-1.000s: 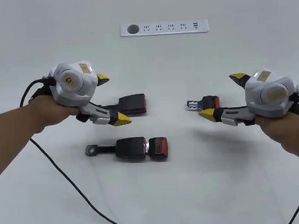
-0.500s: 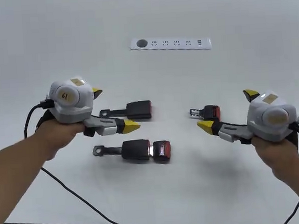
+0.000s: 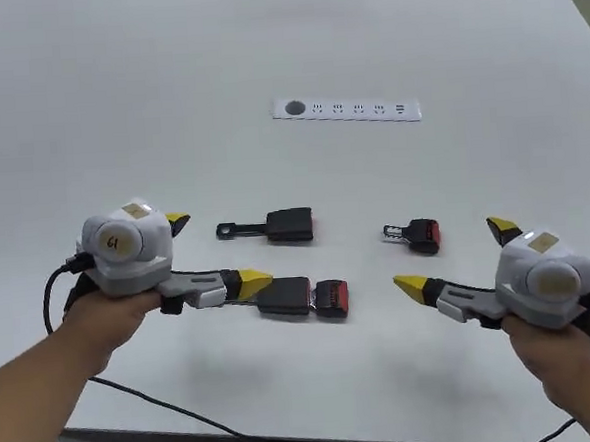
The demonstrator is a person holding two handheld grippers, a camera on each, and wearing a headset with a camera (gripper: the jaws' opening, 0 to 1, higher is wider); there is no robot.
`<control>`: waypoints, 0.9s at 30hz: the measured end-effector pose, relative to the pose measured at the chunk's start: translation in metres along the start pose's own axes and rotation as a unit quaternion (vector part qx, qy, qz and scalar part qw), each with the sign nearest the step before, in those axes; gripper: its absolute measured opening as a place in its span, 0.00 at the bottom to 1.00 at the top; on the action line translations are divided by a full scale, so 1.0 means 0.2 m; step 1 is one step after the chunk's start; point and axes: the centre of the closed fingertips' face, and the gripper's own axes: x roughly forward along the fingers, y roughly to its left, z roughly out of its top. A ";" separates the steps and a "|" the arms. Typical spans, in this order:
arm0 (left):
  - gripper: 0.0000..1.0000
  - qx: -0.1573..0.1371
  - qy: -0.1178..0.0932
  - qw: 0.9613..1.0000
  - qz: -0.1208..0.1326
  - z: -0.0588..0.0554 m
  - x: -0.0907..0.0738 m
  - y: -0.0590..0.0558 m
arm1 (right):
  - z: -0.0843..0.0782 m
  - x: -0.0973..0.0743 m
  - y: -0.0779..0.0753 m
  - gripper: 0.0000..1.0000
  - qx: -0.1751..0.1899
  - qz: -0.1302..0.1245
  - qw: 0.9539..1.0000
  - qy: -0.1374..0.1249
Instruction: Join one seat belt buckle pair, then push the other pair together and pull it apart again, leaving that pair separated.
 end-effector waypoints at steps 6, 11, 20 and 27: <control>1.00 -0.011 -0.010 1.000 0.007 -0.06 -0.12 -0.01 | 0.00 -0.09 0.06 1.00 0.002 -0.007 1.000 -0.007; 1.00 0.000 -0.021 1.000 0.001 -0.08 -0.22 -0.05 | -0.02 -0.15 0.08 1.00 0.000 -0.011 1.000 -0.006; 1.00 0.023 -0.015 1.000 -0.011 -0.12 -0.32 -0.09 | -0.05 -0.23 0.09 1.00 0.003 -0.022 1.000 -0.005; 1.00 0.011 -0.016 1.000 -0.001 -0.17 -0.37 -0.06 | -0.08 -0.26 0.11 1.00 0.009 -0.027 1.000 -0.002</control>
